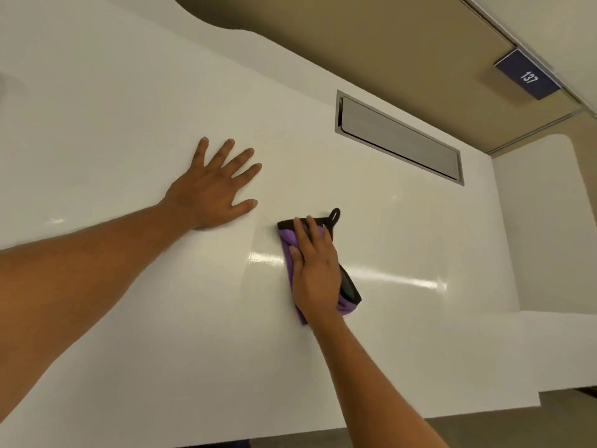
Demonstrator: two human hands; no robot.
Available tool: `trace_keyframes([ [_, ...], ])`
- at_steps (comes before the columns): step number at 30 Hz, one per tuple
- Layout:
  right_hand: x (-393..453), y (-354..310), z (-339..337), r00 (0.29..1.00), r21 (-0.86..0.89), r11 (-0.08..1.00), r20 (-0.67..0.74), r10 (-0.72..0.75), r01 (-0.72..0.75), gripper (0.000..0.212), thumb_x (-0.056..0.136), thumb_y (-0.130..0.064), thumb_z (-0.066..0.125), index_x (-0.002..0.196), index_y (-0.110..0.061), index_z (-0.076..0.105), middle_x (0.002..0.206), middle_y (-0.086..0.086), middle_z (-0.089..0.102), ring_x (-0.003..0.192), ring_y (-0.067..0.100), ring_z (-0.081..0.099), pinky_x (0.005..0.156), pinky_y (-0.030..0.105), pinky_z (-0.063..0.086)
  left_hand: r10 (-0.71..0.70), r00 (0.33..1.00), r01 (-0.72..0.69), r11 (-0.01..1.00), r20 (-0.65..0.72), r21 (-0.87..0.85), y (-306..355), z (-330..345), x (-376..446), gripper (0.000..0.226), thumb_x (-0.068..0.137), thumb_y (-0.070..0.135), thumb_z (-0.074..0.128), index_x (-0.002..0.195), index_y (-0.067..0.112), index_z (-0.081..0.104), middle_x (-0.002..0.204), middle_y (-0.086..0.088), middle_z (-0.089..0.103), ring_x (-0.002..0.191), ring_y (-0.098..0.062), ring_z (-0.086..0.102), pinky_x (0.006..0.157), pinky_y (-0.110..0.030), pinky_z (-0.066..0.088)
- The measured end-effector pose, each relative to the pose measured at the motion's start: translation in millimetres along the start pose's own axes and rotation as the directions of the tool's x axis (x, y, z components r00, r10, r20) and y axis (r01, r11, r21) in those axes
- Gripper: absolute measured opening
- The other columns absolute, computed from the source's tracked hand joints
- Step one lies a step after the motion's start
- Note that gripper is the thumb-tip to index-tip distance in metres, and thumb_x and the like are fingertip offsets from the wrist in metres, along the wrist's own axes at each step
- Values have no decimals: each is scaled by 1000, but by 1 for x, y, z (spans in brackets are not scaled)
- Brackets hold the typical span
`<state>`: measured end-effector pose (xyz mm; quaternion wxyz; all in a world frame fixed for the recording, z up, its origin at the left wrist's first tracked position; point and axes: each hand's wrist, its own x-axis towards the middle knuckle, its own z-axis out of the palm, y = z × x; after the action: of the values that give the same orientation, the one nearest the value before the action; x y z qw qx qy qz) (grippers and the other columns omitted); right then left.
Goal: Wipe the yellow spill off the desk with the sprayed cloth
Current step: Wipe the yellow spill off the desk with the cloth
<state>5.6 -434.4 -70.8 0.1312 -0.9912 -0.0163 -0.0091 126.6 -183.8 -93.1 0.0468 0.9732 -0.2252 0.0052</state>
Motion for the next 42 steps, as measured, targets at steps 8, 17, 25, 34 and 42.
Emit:
trace_keyframes([
  [8,-115,44,-22,988,-43,995,129,-85,91,55,108,-30,48,160,-40,34,171,-15,25,160,10,19,130,25,14,-2,1000,4,998,30,-63,-1,-1,0,86,97,74,9,170,31,15,181,1,10,168,-34,5,131,-69,2],
  [17,53,86,-30,972,83,970,-33,232,-228,46,112,-29,46,158,-28,46,168,-2,39,158,25,27,127,46,29,6,1000,-6,998,4,-56,-1,8,2,83,99,74,14,169,30,18,180,0,13,167,-36,9,130,-70,3],
  [25,-17,-24,4,1000,18,999,13,-26,26,47,111,-35,41,157,-28,48,166,-1,42,154,28,35,126,34,22,28,1000,-28,999,-14,-29,-5,14,6,82,101,74,15,169,28,19,180,-1,16,165,-38,12,129,-64,-5],
  [34,-107,63,-25,988,4,988,-6,153,-153,50,106,-28,54,156,-33,48,168,-10,35,158,15,26,127,34,25,46,998,-46,999,-39,1,-8,20,6,80,102,72,18,168,25,24,178,-5,22,164,-40,18,127,-71,7],
  [42,54,130,-40,939,115,938,-69,336,-327,45,111,-27,48,157,-25,48,164,1,42,156,29,31,123,52,34,22,999,-22,1000,-28,3,-6,19,4,80,102,71,19,169,27,23,179,-2,19,166,-38,14,129,-71,9],
])
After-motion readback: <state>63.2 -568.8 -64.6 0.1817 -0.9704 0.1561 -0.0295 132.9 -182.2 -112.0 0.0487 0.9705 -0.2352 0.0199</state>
